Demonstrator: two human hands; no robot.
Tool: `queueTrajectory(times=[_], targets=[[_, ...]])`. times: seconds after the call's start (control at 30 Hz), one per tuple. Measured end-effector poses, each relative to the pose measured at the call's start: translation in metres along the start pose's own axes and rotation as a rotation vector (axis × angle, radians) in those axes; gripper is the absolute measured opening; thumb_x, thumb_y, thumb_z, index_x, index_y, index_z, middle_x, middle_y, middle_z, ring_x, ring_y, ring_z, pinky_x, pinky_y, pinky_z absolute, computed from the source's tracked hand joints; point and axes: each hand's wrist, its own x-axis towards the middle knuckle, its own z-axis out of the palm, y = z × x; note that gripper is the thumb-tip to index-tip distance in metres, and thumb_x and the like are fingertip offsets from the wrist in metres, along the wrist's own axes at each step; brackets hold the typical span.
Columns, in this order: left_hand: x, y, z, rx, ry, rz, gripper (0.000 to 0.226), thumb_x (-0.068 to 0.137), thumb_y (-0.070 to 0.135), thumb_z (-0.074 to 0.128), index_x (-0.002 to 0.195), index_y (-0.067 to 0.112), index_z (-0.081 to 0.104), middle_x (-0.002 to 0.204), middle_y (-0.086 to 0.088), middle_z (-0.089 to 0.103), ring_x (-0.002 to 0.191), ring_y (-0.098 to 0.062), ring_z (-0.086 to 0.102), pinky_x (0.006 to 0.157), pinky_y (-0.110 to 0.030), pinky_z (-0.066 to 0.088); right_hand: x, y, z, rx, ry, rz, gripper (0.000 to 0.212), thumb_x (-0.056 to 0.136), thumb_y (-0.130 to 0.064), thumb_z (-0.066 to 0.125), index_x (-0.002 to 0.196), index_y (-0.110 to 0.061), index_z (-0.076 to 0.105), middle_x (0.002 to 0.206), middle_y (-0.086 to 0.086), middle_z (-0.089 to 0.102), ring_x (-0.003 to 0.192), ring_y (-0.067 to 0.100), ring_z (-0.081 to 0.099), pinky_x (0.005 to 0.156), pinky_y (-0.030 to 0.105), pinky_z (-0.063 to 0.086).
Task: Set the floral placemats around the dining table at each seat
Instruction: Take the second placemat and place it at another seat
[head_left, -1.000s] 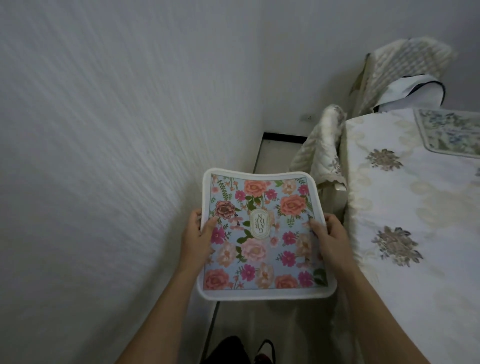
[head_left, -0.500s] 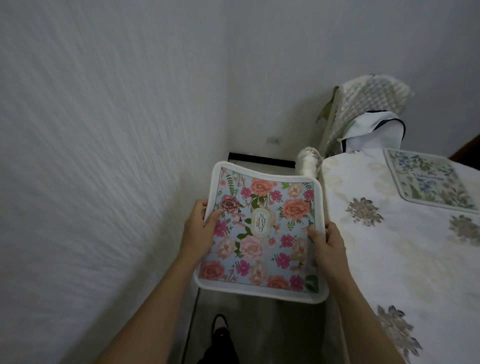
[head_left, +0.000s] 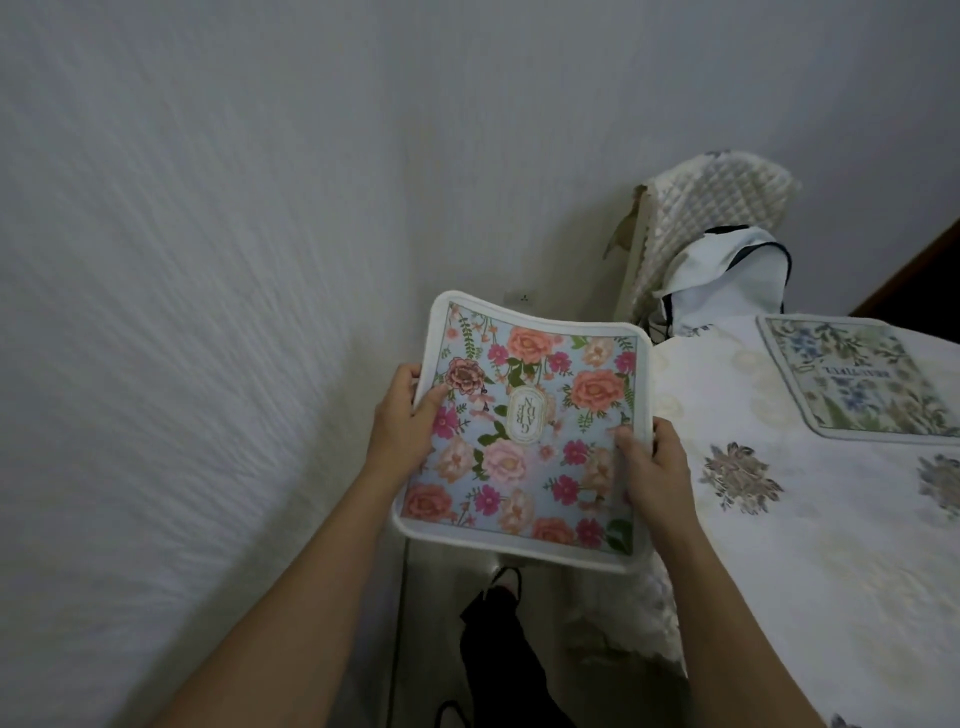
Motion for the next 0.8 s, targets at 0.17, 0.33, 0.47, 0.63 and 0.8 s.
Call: queueTrajectory(times=[0.17, 0.33, 0.47, 0.63, 0.8], targets=[[0.066, 0.007, 0.030, -0.012, -0.072, -0.001, 0.005, 0.100, 0.030, 0.056, 0.099, 0.030, 0.051, 0.097, 0.000, 0.073, 0.080, -0.012, 0.074, 0.066, -0.032, 0.062, 0.056, -0.004, 0.003, 0.011, 0.056, 0.018, 0.009, 0.100, -0.029, 0.055, 0.105, -0.022, 0.051, 0.101, -0.001, 0.067, 0.089, 0.019, 0.070, 0.068, 0.040, 0.059], [0.144, 0.030, 0.076, 0.002, -0.184, 0.038, 0.008, 0.099, 0.033, 0.058, 0.102, 0.028, 0.053, 0.098, -0.002, 0.073, 0.083, -0.016, 0.074, 0.069, -0.038, 0.062, 0.120, -0.010, -0.011, 0.063, 0.150, 0.048, 0.008, 0.101, -0.032, 0.054, 0.103, -0.024, 0.053, 0.100, -0.001, 0.069, 0.085, 0.016, 0.071, 0.068, 0.040, 0.060], [0.192, 0.061, 0.119, 0.005, -0.245, 0.020, 0.009, 0.099, 0.031, 0.058, 0.101, 0.025, 0.052, 0.094, 0.000, 0.073, 0.075, -0.009, 0.074, 0.061, -0.028, 0.060, 0.164, -0.017, -0.032, 0.094, 0.247, 0.075, 0.012, 0.101, -0.034, 0.053, 0.106, -0.023, 0.054, 0.096, -0.004, 0.069, 0.082, 0.013, 0.070, 0.063, 0.032, 0.056], [0.230, 0.091, 0.181, -0.006, -0.398, 0.001, 0.008, 0.101, 0.032, 0.056, 0.103, 0.026, 0.050, 0.084, 0.001, 0.073, 0.067, -0.009, 0.074, 0.056, -0.030, 0.059, 0.195, -0.018, -0.068, 0.101, 0.356, 0.130, 0.015, 0.100, -0.038, 0.054, 0.103, -0.024, 0.056, 0.095, 0.000, 0.071, 0.084, 0.019, 0.071, 0.073, 0.044, 0.059], [0.227, 0.112, 0.257, -0.016, -0.617, 0.021, 0.008, 0.101, 0.028, 0.056, 0.096, 0.030, 0.050, 0.090, -0.006, 0.073, 0.072, -0.017, 0.075, 0.062, -0.039, 0.061, 0.176, 0.000, -0.116, 0.170, 0.562, 0.205, 0.010, 0.101, -0.036, 0.054, 0.098, -0.028, 0.058, 0.094, 0.002, 0.072, 0.082, 0.020, 0.072, 0.068, 0.042, 0.059]])
